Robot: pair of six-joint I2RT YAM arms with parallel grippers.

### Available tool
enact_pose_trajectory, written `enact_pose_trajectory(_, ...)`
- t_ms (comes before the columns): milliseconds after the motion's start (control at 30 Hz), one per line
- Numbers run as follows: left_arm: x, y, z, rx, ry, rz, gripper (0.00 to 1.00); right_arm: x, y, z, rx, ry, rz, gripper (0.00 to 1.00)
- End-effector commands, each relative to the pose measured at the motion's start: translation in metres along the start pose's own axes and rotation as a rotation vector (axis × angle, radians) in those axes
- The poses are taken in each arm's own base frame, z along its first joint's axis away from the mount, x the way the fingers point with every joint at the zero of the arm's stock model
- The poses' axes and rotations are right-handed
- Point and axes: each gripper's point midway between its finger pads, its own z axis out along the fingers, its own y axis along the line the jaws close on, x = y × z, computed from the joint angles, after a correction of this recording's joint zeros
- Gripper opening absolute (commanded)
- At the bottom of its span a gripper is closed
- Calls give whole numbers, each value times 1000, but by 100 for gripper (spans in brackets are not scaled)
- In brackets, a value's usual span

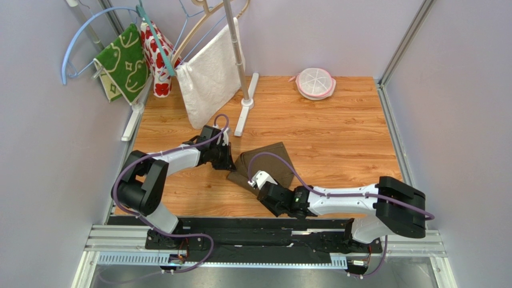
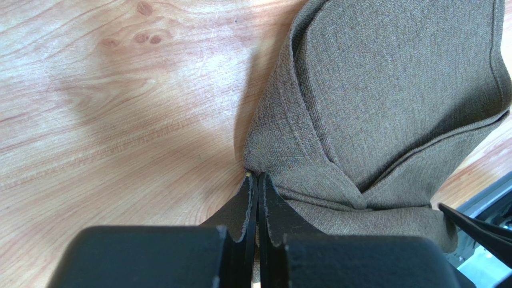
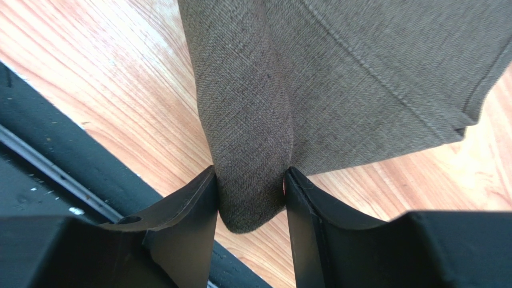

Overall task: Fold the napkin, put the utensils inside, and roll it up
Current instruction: Roll the napkin with the utensil

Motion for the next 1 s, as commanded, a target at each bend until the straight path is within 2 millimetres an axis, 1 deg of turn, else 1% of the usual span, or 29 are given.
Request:
enact_pose_trajectory(0, 11, 15, 4, -61, 46, 17, 0, -6, 3, 12, 10, -42, 33, 47)
enact_pose_trajectory(133, 12, 15, 5, -54, 53, 19, 0, 1, 1, 19, 5, -33, 50, 47)
enact_pose_trajectory(233, 11, 13, 5, -45, 50, 23, 0, 1, -1, 21, -25, -32, 80, 36)
enact_pose_trajectory(267, 10, 13, 5, -45, 46, 23, 0, 2, 3, 21, -62, -27, 89, 31)
enact_pose_trajectory(300, 9, 12, 4, -43, 42, 22, 0, 1, 1, 20, -76, -26, 103, 29)
enact_pose_trajectory(367, 4, 9, 1, -43, 24, 20, 0, 5, 7, 18, -148, -5, 117, 21)
enact_pose_trajectory(433, -4, 6, -5, -43, -2, 27, 0, 11, 4, 18, -181, 11, 153, 18)
enact_pose_trajectory(467, -6, 6, -8, -56, -9, 24, 2, 12, 10, 16, -233, 21, 164, 16)
enact_pose_trajectory(500, -9, 6, -11, -63, -18, 24, 6, 16, 6, 18, -239, 34, 192, 15)
enact_pose_trajectory(533, -16, 2, -17, -60, -45, 29, 9, 17, 10, 17, -279, 43, 212, 15)
enact_pose_trajectory(567, -19, 4, -21, -80, -57, 25, 23, 15, 16, 14, -325, 44, 230, 15)
enact_pose_trajectory(600, -22, 3, -25, -86, -71, 25, 31, 16, 13, 16, -334, 49, 252, 14)
enact_pose_trajectory(633, -32, 1, -33, -100, -110, 31, 47, 18, 14, 17, -345, 60, 275, 14)
enact_pose_trajectory(667, -35, 2, -37, -114, -123, 25, 53, 19, 18, 16, -378, 66, 288, 14)
enact_pose_trajectory(700, -40, 2, -42, -127, -142, 21, 58, 19, 16, 17, -387, 70, 306, 14)
enact_pose_trajectory(733, -46, 3, -49, -146, -174, 18, 62, 22, 17, 18, -397, 82, 319, 14)
enact_pose_trajectory(800, -52, 7, -56, -166, -200, 7, 64, 25, 20, 20, -424, 97, 351, 13)
enact_pose_trajectory(867, -58, 9, -65, -180, -240, 1, 65, 29, 23, 23, -452, 112, 383, 13)
enact_pose_trajectory(900, -60, 9, -67, -182, -255, 2, 65, 29, 21, 24, -457, 116, 403, 13)
enact_pose_trajectory(933, -57, 10, -70, -181, -271, 2, 65, 31, 22, 26, -464, 122, 413, 12)
enact_pose_trajectory(967, -59, 7, -71, -159, -297, 10, 65, 30, 23, 26, -482, 120, 425, 12)
